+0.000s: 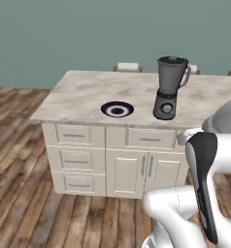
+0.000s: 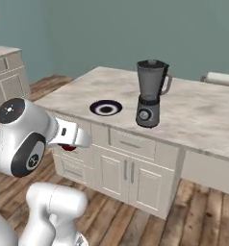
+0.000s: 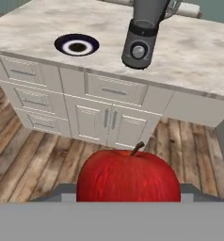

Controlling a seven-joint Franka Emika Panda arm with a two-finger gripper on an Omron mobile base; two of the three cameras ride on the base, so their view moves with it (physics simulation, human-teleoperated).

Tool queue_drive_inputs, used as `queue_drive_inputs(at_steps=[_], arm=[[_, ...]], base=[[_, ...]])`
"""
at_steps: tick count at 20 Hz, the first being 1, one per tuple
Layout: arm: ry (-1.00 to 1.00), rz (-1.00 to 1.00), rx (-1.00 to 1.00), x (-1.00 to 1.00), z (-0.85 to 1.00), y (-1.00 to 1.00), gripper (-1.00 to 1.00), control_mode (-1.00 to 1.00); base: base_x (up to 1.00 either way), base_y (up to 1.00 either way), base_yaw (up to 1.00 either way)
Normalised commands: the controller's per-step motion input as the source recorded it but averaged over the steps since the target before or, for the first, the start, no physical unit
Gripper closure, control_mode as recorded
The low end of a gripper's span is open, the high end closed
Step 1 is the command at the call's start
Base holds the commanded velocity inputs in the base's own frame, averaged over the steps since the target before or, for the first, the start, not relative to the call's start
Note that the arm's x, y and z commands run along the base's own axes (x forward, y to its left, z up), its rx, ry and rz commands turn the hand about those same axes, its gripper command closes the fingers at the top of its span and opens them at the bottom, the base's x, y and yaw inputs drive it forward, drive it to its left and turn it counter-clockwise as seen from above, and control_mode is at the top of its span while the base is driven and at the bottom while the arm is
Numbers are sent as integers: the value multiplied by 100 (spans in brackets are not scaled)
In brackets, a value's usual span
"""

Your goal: Pick the apple and peach from the fridge and place them on the plate next to the blender to make a fruit smoothie.

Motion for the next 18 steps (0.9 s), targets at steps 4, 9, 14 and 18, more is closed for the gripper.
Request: queue_drive_inputs(at_steps=[4, 9, 14, 18], arm=[[0, 0, 0, 0, 0, 0, 100, 100], [0, 0, 0, 0, 0, 0, 100, 100], [0, 0, 0, 0, 0, 0, 100, 100], [0, 0, 0, 0, 0, 0, 100, 100]], base=[[100, 100, -38], [100, 93, -38], [88, 65, -33], [65, 9, -15]])
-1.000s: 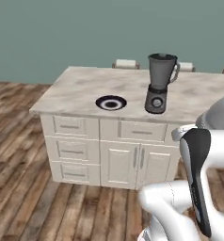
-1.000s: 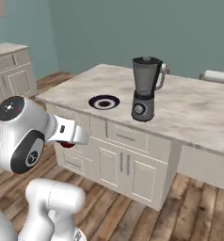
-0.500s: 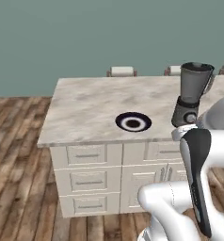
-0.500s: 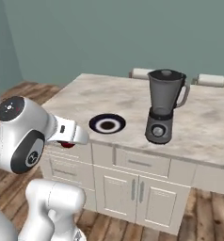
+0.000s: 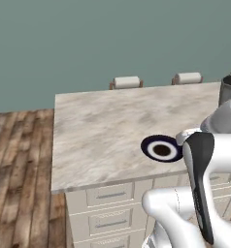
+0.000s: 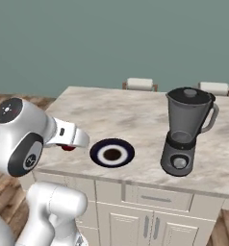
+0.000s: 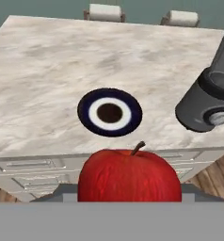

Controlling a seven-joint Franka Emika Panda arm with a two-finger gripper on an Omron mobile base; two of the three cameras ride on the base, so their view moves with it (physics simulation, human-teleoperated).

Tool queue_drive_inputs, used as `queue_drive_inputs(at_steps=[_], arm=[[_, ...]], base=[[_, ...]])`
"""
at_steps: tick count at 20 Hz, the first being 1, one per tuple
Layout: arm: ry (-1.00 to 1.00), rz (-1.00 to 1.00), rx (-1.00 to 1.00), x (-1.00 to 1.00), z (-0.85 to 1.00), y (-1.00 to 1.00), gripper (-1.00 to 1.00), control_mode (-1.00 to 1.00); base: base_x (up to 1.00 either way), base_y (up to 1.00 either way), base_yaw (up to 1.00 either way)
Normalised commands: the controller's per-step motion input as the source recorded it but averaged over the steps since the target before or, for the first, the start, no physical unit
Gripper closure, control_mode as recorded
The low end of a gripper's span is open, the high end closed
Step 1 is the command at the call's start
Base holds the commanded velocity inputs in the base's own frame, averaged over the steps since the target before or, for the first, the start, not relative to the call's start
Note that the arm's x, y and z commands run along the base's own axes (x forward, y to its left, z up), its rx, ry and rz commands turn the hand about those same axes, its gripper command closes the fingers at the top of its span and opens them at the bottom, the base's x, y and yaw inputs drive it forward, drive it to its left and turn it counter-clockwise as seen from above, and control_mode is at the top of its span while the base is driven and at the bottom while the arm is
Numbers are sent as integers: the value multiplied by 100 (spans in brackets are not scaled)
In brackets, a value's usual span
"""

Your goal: Pick the apple and peach from the fridge and place them on the plate next to the blender to make a fruit smoothie.

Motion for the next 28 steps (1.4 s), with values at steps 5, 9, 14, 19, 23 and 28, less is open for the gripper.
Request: queue_drive_inputs(at_steps=[5, 9, 14, 19, 23, 28], arm=[[36, -7, 15, 68, -29, -23, 100, -100], [43, -9, 13, 100, -29, -3, 100, -100], [25, -7, 6, 100, -55, -1, 100, -100], [6, -8, 0, 92, -86, -1, 100, -100], [13, -8, 0, 100, -84, -3, 100, -100], [17, -3, 0, 90, -62, -13, 100, -100]], base=[[0, 0, 0], [0, 0, 0], [0, 0, 0], [0, 0, 0], [0, 0, 0], [0, 0, 0]])
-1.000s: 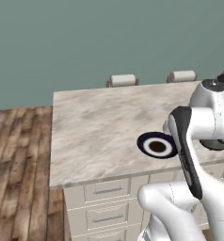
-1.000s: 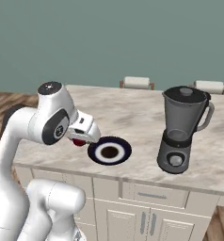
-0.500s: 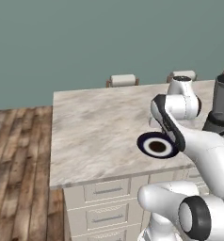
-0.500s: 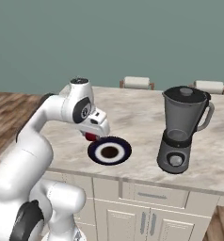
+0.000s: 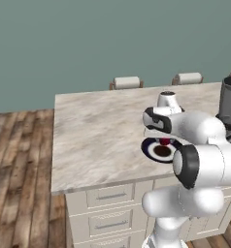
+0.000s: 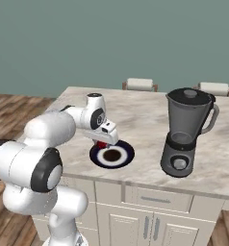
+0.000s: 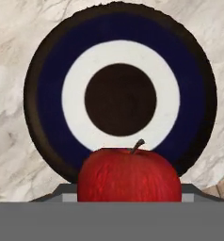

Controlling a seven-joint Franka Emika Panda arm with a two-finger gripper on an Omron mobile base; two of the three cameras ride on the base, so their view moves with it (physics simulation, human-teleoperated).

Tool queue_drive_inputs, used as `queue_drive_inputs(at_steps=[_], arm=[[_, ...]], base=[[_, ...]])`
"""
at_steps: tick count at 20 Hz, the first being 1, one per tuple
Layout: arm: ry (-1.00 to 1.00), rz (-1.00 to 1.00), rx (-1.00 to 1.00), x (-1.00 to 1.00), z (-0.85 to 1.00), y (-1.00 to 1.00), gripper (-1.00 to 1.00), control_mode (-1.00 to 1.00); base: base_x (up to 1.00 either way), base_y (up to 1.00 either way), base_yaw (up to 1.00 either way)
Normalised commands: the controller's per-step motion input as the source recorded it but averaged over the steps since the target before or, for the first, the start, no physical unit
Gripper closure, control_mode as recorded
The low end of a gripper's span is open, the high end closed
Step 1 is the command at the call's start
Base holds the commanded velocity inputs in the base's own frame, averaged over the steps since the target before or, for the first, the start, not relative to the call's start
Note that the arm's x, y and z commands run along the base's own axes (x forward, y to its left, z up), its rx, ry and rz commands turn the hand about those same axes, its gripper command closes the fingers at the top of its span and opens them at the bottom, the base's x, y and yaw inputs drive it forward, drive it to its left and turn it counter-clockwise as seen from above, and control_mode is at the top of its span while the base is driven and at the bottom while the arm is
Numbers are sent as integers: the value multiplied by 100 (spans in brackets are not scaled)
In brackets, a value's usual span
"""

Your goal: Pick the apple and peach from the fridge and place them on the plate next to the blender to make a fruit smoothie.

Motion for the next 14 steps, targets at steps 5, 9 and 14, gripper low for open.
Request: queue_drive_inputs(at_steps=[5, 9, 14], arm=[[14, -1, 0, 69, -72, -25, 100, -100], [4, -1, 0, 56, -77, -27, -100, -100], [-4, -2, -3, 26, -18, -2, -100, -100]], base=[[0, 0, 0], [0, 0, 0], [0, 0, 0]])
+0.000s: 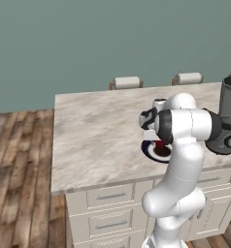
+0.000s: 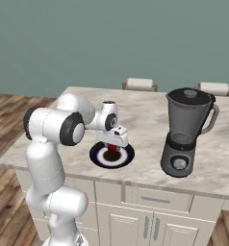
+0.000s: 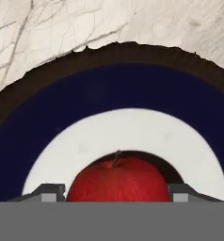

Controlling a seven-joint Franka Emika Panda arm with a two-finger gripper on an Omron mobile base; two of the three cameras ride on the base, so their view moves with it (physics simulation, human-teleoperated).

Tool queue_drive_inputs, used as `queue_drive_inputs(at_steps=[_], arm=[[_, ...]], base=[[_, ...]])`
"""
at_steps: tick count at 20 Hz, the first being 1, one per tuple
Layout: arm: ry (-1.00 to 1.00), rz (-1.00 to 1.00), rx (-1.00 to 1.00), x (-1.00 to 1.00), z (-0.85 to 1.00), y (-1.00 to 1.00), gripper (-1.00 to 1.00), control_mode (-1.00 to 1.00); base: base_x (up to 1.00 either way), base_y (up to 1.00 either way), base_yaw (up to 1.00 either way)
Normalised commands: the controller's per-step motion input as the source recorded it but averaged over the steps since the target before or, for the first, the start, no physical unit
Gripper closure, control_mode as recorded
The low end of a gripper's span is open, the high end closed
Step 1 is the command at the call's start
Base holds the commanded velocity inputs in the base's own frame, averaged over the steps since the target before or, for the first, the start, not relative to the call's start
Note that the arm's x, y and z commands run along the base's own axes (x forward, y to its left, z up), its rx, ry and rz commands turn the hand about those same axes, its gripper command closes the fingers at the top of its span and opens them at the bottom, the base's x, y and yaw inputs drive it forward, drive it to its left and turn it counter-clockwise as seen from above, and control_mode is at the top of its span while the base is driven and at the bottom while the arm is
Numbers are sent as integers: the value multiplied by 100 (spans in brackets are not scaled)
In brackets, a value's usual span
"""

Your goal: Pick the apple and peach from the fridge and place them on the plate next to the blender to make a fruit smoothie.

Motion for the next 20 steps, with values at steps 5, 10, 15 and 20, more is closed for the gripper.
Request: queue_drive_inputs(at_steps=[5, 10, 15, 20], arm=[[0, -5, 0, -2, 37, 15, -100, -100], [0, 0, -1, -25, 73, 26, -100, -100], [0, 0, -1, -66, 73, 27, -100, -100], [0, 0, 0, -97, 64, 16, -100, -100]], base=[[0, 0, 0], [0, 0, 0], [0, 0, 0], [0, 0, 0]])
